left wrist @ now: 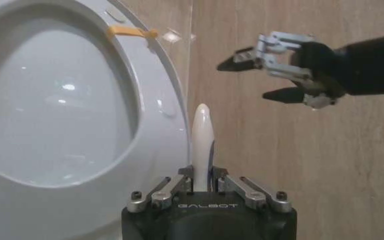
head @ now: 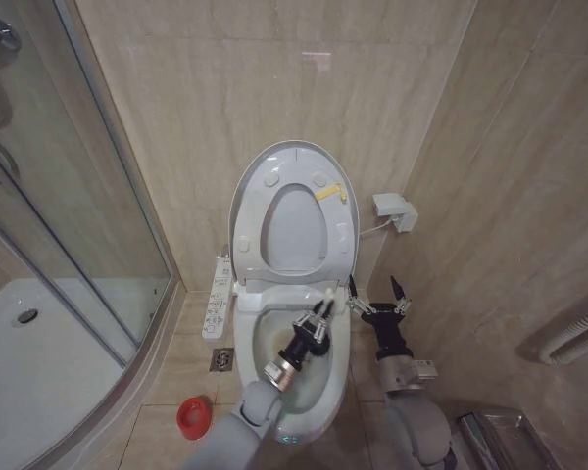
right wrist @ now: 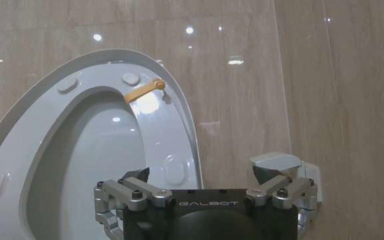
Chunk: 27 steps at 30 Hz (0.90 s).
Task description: Open the toilet lid, clean the toilet bowl with a toilet brush, close the toilet lid, and flush.
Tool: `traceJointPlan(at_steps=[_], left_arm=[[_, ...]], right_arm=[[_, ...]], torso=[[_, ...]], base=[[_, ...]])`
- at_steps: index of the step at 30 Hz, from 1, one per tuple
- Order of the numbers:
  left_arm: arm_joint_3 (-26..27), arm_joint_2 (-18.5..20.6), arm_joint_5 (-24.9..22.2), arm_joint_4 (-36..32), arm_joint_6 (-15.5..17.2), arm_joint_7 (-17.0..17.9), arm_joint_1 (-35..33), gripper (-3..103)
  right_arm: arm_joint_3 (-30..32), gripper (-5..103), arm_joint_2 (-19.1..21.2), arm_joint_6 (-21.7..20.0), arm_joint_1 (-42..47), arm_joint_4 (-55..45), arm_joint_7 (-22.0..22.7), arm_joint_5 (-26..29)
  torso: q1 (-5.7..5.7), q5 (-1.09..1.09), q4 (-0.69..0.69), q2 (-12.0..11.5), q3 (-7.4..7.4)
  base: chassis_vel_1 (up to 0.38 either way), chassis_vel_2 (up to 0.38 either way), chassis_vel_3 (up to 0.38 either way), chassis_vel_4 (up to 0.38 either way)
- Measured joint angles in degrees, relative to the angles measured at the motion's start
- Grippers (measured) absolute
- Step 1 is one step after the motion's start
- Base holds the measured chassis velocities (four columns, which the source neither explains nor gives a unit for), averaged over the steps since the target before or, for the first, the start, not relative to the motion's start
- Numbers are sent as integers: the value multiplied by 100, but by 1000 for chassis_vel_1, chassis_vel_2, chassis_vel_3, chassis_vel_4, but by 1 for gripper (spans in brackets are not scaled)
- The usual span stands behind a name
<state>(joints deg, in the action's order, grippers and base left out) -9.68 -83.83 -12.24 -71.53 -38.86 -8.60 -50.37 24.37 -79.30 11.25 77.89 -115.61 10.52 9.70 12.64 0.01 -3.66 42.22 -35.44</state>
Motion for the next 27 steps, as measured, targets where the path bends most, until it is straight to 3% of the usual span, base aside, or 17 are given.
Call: traceJointPlan(at_steps=[8,17,27], left_arm=[[-79,-253,64,332,-130,-103,-11,18],[-85,-59,44,664,-224,-220,182,18],[72,-99,-101,1603,-570,-474,571,18]], right_arm=[[0,100,0,0,0,0,0,0],[0,100,0,0,0,0,0,0],[-1,100,0,0,0,0,-1,0]], torso=[[0,-1,0,0,0],[0,-1,0,0,0],[-1,3,1,2,2]], base=[[0,0,0,0],[0,0,0,0],[0,0,0,0]])
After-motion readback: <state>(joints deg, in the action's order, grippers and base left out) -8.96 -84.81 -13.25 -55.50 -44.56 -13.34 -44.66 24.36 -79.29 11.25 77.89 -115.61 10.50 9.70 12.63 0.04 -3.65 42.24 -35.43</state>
